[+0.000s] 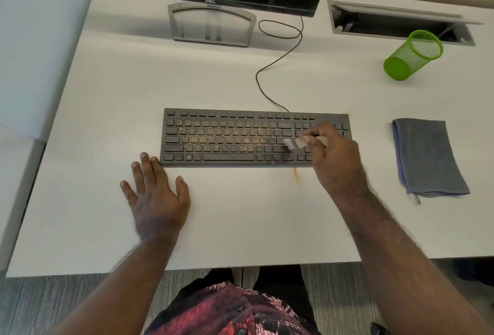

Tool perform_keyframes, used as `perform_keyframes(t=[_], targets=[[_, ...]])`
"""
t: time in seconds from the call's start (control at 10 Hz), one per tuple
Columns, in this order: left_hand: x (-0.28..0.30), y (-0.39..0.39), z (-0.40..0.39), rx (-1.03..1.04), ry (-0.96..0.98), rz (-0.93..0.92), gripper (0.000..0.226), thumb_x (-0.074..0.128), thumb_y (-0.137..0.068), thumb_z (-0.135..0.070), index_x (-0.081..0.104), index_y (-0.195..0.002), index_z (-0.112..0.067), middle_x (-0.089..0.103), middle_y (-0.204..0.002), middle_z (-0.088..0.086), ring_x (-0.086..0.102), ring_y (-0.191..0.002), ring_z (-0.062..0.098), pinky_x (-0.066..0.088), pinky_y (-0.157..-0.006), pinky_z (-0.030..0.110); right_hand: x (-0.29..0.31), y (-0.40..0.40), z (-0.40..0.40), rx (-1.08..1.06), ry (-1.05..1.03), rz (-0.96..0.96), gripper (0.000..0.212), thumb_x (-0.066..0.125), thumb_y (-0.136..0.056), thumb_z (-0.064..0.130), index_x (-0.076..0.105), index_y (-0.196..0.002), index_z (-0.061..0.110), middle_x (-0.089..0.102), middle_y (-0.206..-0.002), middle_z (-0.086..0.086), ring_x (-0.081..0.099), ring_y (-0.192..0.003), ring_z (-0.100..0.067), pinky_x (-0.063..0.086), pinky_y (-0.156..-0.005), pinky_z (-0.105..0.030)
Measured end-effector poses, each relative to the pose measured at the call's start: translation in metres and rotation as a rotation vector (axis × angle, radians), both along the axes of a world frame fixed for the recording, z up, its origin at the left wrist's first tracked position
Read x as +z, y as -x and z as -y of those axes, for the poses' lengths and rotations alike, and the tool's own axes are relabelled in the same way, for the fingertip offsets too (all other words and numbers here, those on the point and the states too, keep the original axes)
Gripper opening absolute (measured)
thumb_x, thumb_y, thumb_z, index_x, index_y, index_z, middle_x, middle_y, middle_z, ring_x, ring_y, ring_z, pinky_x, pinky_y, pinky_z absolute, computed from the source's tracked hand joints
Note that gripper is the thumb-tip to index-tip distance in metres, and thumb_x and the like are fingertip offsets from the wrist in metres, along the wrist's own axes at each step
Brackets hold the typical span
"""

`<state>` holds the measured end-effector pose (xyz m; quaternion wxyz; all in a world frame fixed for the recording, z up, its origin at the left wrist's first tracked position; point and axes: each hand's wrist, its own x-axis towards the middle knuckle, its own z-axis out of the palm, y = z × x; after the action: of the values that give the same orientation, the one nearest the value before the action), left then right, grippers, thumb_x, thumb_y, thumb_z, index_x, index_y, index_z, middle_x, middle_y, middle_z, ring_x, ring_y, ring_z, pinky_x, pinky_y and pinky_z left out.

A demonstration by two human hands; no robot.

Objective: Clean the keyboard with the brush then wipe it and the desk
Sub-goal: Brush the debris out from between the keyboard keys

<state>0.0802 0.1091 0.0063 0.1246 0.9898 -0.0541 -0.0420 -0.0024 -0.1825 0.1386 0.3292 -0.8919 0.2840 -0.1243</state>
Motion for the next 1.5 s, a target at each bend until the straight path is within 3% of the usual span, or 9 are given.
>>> perform_keyframes(t=[0.1, 0.3, 0.7, 0.9, 1.1, 1.2, 1.3, 1.4, 1.5], targets=[[-0.001, 0.000, 0.000, -0.003, -0.007, -0.003, 0.077, 0.027, -0.097, -0.046, 0.023, -0.159, -0.002, 0.011, -0.171, 0.011, 0.008, -0.157, 0.031, 0.004, -0.125, 0.059, 0.000, -0.003, 0.011, -0.003, 0.061, -0.075, 0.009, 0.059, -0.097, 0.020, 0.068, -0.098, 0.021, 0.064, -0.080, 0.012, 0.057, -0.066, -0.005, 0.035, -0.052, -0.005], [-0.001, 0.000, -0.001, -0.004, -0.015, -0.006, 0.077, 0.027, -0.097, -0.047, 0.022, -0.160, -0.002, 0.010, -0.171, 0.010, 0.007, -0.158, 0.030, 0.003, -0.125, 0.058, -0.001, -0.017, 0.011, 0.198, -0.065, -0.139, 0.012, 0.063, -0.094, 0.020, 0.069, -0.090, 0.030, 0.073, -0.088, 0.011, 0.067, -0.082, -0.011, 0.056, -0.075, -0.034], [0.001, 0.000, 0.000, -0.004, -0.015, -0.011, 0.077, 0.026, -0.097, -0.047, 0.021, -0.160, -0.003, 0.009, -0.171, 0.010, 0.006, -0.158, 0.030, 0.004, -0.125, 0.058, 0.001, -0.037, 0.002, 0.356, -0.038, -0.175, 0.012, 0.063, -0.094, 0.023, 0.067, -0.092, 0.034, 0.073, -0.088, 0.016, 0.068, -0.081, -0.006, 0.057, -0.070, -0.035], [0.000, 0.000, -0.001, -0.003, -0.014, -0.010, 0.077, 0.026, -0.097, -0.047, 0.022, -0.160, -0.002, 0.010, -0.171, 0.010, 0.006, -0.158, 0.030, 0.004, -0.125, 0.058, 0.009, -0.031, 0.021, 0.174, 0.019, -0.256, 0.017, 0.062, -0.094, 0.020, 0.064, -0.082, 0.032, 0.065, -0.080, 0.010, 0.056, -0.066, -0.001, 0.038, -0.051, -0.021], [0.001, 0.001, 0.000, -0.003, -0.009, -0.005, 0.077, 0.026, -0.097, -0.046, 0.022, -0.160, -0.002, 0.010, -0.171, 0.011, 0.007, -0.158, 0.030, 0.003, -0.125, 0.058, 0.010, -0.030, 0.017, 0.186, -0.040, -0.191, 0.011, 0.062, -0.094, 0.026, 0.065, -0.087, 0.032, 0.066, -0.081, 0.016, 0.064, -0.070, -0.011, 0.053, -0.061, -0.031], [0.001, 0.001, 0.000, -0.005, -0.006, -0.003, 0.077, 0.026, -0.097, -0.046, 0.022, -0.160, -0.002, 0.011, -0.171, 0.011, 0.007, -0.158, 0.031, 0.003, -0.125, 0.058, 0.007, -0.026, 0.014, 0.182, -0.023, -0.217, 0.012, 0.060, -0.096, 0.022, 0.066, -0.089, 0.030, 0.063, -0.077, 0.016, 0.054, -0.056, 0.004, 0.037, -0.047, -0.015], [0.001, 0.001, 0.000, -0.008, -0.010, -0.004, 0.077, 0.026, -0.097, -0.047, 0.022, -0.160, -0.002, 0.010, -0.171, 0.011, 0.007, -0.158, 0.031, 0.002, -0.125, 0.058, 0.008, -0.021, 0.021, 0.047, 0.057, -0.211, 0.009, 0.057, -0.097, 0.024, 0.065, -0.094, 0.027, 0.062, -0.075, 0.012, 0.054, -0.057, -0.002, 0.040, -0.046, -0.022], [0.001, 0.001, 0.000, -0.007, -0.011, -0.004, 0.077, 0.025, -0.097, -0.047, 0.022, -0.160, -0.002, 0.010, -0.171, 0.011, 0.007, -0.158, 0.031, 0.003, -0.125, 0.058, 0.008, -0.017, 0.024, -0.037, 0.059, -0.136, 0.009, 0.055, -0.098, 0.026, 0.063, -0.099, 0.022, 0.064, -0.076, 0.003, 0.062, -0.066, -0.022, 0.048, -0.055, -0.032], [0.002, 0.001, 0.000, -0.003, -0.004, -0.007, 0.078, 0.025, -0.097, -0.047, 0.022, -0.160, -0.002, 0.010, -0.171, 0.011, 0.007, -0.158, 0.031, 0.003, -0.125, 0.058, 0.004, -0.013, 0.020, -0.024, 0.053, -0.148, 0.009, 0.053, -0.099, 0.027, 0.061, -0.100, 0.024, 0.062, -0.075, 0.010, 0.064, -0.065, -0.021, 0.052, -0.056, -0.034]])
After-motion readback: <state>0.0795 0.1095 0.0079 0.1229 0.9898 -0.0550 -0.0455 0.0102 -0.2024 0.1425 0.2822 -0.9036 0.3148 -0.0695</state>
